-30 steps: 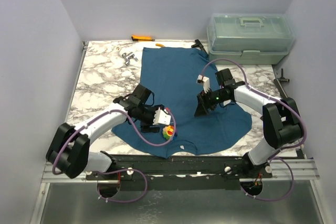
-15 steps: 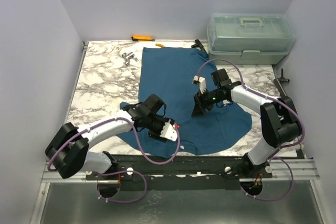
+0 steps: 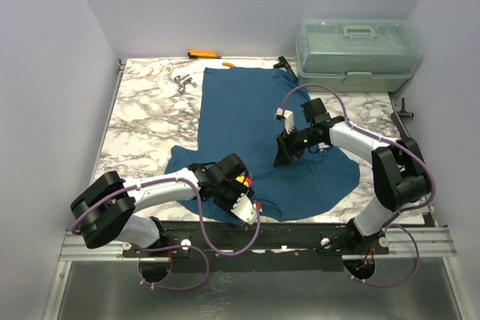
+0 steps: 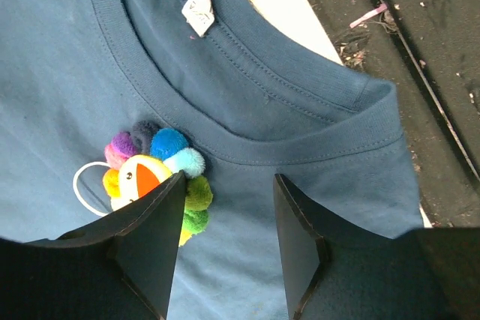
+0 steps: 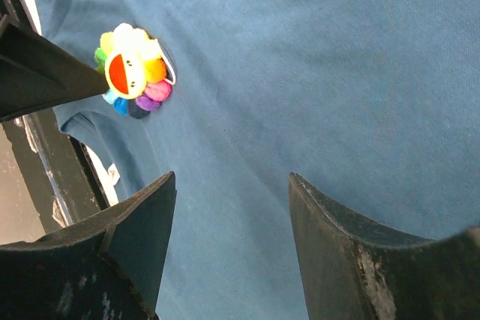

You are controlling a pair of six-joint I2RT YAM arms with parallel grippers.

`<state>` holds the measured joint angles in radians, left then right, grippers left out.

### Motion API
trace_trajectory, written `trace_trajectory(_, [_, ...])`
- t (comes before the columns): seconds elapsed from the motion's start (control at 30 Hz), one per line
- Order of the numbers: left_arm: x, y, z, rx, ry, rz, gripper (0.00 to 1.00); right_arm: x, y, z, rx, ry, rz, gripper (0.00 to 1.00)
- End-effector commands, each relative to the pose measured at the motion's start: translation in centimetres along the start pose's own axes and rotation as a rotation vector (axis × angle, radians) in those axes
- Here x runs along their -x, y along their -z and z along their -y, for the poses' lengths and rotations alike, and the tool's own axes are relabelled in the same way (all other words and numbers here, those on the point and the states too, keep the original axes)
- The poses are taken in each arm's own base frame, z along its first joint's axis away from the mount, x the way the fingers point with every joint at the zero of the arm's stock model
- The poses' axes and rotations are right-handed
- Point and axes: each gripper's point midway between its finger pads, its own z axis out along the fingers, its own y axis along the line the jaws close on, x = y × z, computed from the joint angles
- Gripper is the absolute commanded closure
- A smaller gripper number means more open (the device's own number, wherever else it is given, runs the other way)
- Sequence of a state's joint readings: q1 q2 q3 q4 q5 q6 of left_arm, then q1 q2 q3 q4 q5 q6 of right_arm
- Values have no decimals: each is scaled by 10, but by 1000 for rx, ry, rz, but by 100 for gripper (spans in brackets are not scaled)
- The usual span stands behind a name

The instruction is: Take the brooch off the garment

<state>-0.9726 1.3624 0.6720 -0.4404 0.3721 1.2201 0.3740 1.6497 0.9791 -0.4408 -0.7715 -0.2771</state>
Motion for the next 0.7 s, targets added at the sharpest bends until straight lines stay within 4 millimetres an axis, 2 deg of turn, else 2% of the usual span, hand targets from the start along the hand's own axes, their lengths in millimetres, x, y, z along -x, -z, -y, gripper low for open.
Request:
trace_trajectory(0.0, [-2,5,-15,67,-50,-25,47,9,0,-1,0,21,13,35])
trace_trajectory(0.2, [-3,6,-31,140,-77,-36,50,10,-1,-5,11,30,11,35])
trace_trajectory(0.37, [-5,5,-44,199,-66,-31,56,10,-1,-7,15,38,8,35])
trace_trajectory(0.67, [-3,19,-65,279,25,-11,63,9,1,-9,20,48,6,35])
